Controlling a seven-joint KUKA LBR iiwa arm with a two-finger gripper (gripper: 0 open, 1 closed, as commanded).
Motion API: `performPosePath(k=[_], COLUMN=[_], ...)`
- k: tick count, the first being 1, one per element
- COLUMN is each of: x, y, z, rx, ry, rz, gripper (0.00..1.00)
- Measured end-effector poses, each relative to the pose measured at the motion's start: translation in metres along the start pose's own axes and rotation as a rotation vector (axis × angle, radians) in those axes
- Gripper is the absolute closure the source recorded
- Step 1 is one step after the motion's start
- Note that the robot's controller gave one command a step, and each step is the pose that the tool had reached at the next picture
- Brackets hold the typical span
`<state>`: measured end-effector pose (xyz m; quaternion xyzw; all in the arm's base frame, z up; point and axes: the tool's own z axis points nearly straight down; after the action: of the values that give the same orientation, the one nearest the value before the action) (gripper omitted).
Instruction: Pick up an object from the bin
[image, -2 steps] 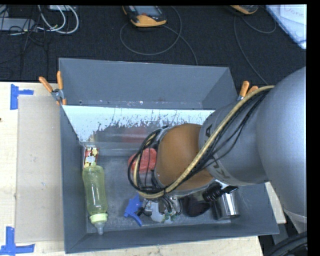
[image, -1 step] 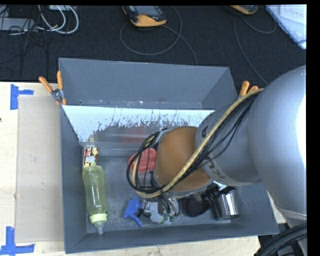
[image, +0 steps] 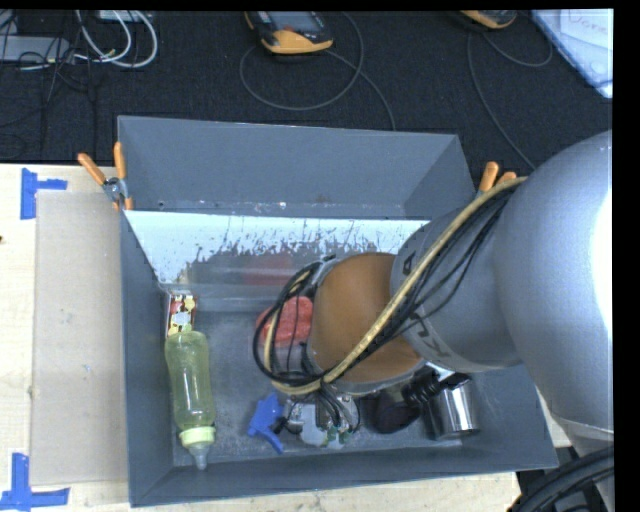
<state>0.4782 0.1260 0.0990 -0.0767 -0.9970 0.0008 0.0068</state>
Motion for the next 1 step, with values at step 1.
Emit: performPosePath(k=[1], x=[0.0], y=[0.0001], z=[0.0], rx=[0.0], ry=[0.0], rz=[0.001], gripper=[1.0])
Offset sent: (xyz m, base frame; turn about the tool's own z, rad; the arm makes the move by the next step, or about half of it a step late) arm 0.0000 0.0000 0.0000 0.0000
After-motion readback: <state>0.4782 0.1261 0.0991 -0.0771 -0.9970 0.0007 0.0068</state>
